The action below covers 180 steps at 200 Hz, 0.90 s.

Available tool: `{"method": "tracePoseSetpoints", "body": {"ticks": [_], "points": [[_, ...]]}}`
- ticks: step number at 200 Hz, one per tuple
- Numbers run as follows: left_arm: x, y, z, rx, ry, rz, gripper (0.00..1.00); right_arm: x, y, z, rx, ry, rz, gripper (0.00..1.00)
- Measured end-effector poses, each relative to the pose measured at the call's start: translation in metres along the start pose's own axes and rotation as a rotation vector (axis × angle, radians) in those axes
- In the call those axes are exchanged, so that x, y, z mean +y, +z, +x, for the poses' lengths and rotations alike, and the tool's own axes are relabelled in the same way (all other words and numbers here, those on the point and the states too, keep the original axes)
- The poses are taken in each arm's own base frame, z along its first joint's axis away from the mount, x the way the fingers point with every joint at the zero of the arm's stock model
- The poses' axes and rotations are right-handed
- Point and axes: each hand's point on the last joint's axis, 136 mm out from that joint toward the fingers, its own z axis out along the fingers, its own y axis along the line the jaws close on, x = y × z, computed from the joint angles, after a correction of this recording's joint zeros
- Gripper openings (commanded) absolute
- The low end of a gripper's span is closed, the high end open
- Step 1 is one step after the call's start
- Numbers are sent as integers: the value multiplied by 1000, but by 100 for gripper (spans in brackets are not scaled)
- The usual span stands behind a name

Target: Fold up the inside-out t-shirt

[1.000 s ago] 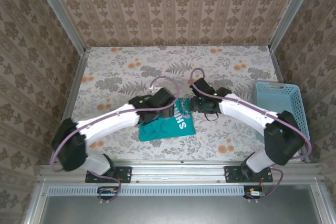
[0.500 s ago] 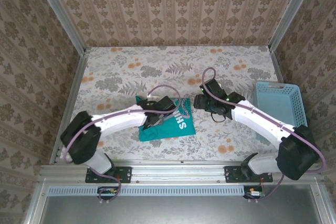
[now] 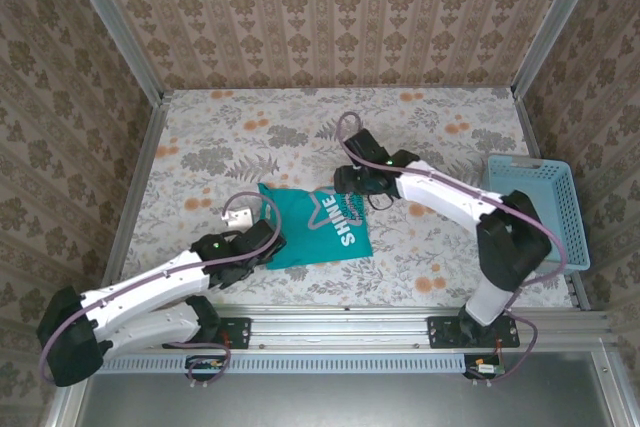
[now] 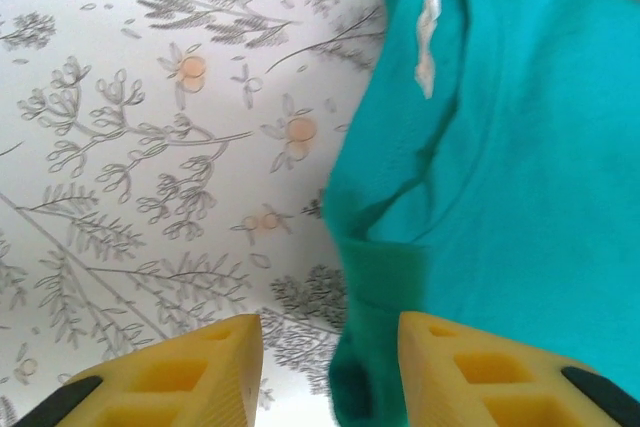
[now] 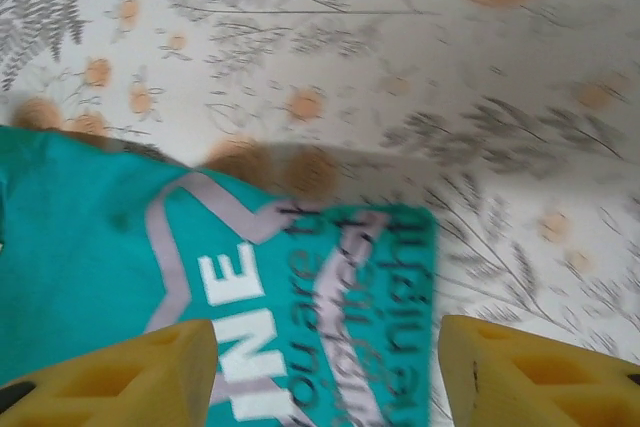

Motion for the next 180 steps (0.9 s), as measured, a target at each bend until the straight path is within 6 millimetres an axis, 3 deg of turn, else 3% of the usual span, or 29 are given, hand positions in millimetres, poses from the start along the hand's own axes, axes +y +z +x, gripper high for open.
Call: {"method": "tracePoseSetpoints", "body": {"ticks": [32, 56, 78, 101, 120, 151, 180], "points": [[-44, -8, -11, -21, 30, 96, 45, 12, 36, 10, 71, -49, 1, 55], [-66, 4, -4, 4, 25, 154, 46, 6, 56, 25, 128, -59, 28, 53], [-61, 29, 13, 66, 16, 134, 44, -1, 61, 32, 146, -53, 48, 51], [-34, 53, 38, 139, -4, 80, 42, -23, 65, 46, 166, -12, 89, 49], [-21, 61, 46, 162, -28, 62, 41, -48, 62, 66, 194, 41, 133, 48], [-25, 71, 30, 169, -93, 105, 39, -73, 36, 97, 180, 142, 159, 46], [-33, 88, 5, 184, -70, 116, 37, -83, 8, 142, 160, 210, 157, 45]]}}
